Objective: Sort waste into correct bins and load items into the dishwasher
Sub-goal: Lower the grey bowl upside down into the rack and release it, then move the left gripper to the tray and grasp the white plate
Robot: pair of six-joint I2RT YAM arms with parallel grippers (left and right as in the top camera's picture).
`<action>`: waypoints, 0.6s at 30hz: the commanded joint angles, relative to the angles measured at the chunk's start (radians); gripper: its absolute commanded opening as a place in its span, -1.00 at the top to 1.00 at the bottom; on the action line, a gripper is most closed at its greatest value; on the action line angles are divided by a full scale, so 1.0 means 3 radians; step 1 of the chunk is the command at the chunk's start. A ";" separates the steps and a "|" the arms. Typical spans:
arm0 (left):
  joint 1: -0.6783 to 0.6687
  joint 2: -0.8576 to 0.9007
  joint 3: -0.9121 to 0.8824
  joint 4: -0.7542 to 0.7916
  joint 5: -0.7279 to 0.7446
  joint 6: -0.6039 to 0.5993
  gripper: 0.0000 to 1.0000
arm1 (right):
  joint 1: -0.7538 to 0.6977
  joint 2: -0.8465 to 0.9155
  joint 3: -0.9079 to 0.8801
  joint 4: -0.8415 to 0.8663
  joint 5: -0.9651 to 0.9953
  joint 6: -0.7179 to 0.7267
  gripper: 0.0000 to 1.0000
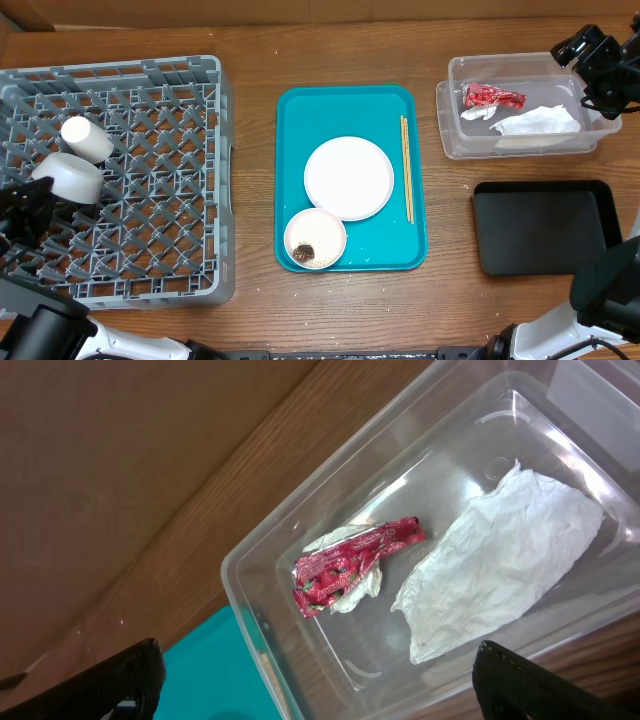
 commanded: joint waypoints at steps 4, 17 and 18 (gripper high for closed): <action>0.0071 -0.0015 0.0827 -0.0689 -0.1306 0.0106 0.36 | -0.0008 -0.0051 0.0083 0.0010 -0.0011 0.0005 -1.00; -0.0464 -0.0011 0.1706 -0.1296 -0.2083 0.0365 0.92 | -0.0008 -0.0051 0.0083 0.0010 -0.0011 0.0005 -1.00; -0.0573 -0.0006 0.1647 -0.1223 -0.2199 0.0360 0.92 | -0.0008 -0.0051 0.0083 0.0010 -0.0011 0.0005 -1.00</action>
